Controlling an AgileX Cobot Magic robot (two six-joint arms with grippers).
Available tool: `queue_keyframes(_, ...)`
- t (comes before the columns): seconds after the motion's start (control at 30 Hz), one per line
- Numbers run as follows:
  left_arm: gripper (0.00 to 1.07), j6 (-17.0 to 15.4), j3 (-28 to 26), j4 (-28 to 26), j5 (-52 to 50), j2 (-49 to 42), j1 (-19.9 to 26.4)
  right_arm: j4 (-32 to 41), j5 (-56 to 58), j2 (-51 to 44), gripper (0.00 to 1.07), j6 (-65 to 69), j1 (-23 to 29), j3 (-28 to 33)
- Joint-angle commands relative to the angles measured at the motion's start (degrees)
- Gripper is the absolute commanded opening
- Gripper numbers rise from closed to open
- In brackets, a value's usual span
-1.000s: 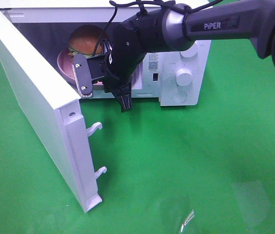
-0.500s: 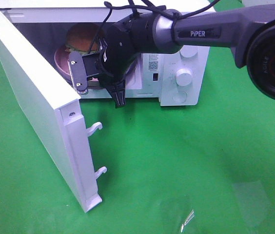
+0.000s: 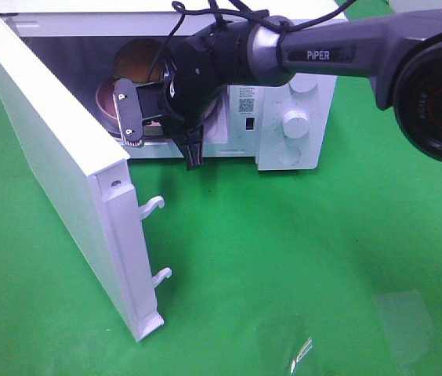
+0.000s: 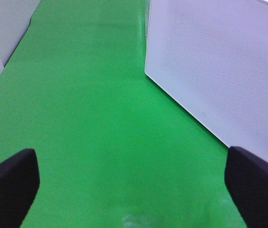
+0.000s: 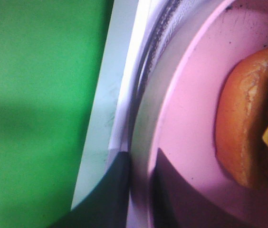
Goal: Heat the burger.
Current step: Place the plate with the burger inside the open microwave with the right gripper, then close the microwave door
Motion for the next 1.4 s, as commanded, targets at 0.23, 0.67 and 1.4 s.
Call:
queue_keyframes(0.23, 0.98, -0.2, 0.2, -0.4, -0.5, -1.1, 0.1, 0.1, -1.2, -0.2, 0.35, 3.8, -0.2, -0.6)
queue_keyframes(0.67, 0.98, -0.2, 0.2, -0.4, -0.5, -1.1, 0.1, 0.1, -0.1, -0.2, 0.4, 4.0, 0.0, -0.3)
queue_keyframes(1.4, 0.98, -0.2, 0.2, -0.4, -0.5, -1.1, 0.1, 1.2, -4.3, -8.0, 0.69, 7.1, 1.3, 10.9)
